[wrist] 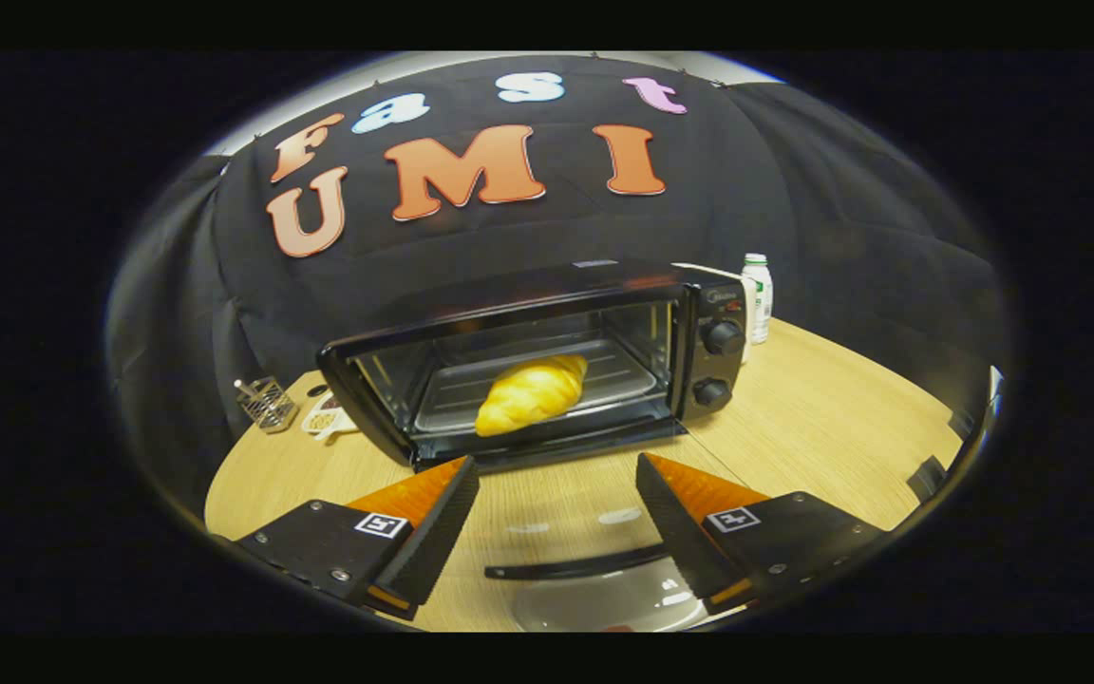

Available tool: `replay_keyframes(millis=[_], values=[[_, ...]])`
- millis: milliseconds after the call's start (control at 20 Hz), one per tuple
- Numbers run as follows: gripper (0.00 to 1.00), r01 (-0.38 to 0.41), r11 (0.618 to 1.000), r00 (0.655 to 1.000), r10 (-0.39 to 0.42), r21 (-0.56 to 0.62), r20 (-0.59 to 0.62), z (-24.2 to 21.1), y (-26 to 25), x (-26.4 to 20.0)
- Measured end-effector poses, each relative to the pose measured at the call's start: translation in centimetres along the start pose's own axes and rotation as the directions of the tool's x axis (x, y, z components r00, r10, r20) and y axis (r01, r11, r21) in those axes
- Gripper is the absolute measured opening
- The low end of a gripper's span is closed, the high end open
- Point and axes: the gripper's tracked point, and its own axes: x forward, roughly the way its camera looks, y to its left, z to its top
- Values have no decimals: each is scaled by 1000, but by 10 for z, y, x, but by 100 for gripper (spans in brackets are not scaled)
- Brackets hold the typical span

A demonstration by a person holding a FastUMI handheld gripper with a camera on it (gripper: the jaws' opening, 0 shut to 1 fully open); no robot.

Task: Open the toaster oven, put the food inside, and close the toaster oven door.

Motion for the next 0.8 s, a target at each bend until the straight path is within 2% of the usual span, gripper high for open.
replay_keyframes(millis=[450, 800], values=[[99, 11, 998, 990, -19, -59, -137, -77, -16, -26], [99, -1, 991, 975, -29, -134, -220, -111, -22, -21]])
